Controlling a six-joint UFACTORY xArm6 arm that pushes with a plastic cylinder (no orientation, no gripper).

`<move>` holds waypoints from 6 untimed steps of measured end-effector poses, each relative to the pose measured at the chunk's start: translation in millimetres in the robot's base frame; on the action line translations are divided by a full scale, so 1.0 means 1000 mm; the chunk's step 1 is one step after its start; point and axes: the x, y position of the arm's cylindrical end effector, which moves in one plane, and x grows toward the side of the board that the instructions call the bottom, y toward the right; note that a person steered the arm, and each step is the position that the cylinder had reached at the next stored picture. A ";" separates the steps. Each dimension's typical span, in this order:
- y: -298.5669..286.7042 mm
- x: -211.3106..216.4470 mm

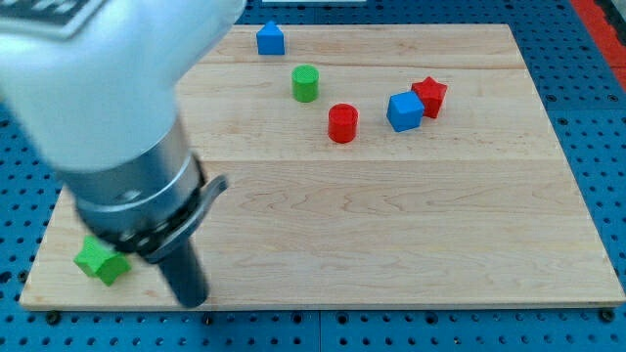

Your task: Move the red circle a bit right

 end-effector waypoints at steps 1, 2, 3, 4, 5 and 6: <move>-0.047 -0.005; -0.082 -0.019; -0.066 -0.031; -0.015 -0.056; 0.061 -0.123; 0.118 -0.182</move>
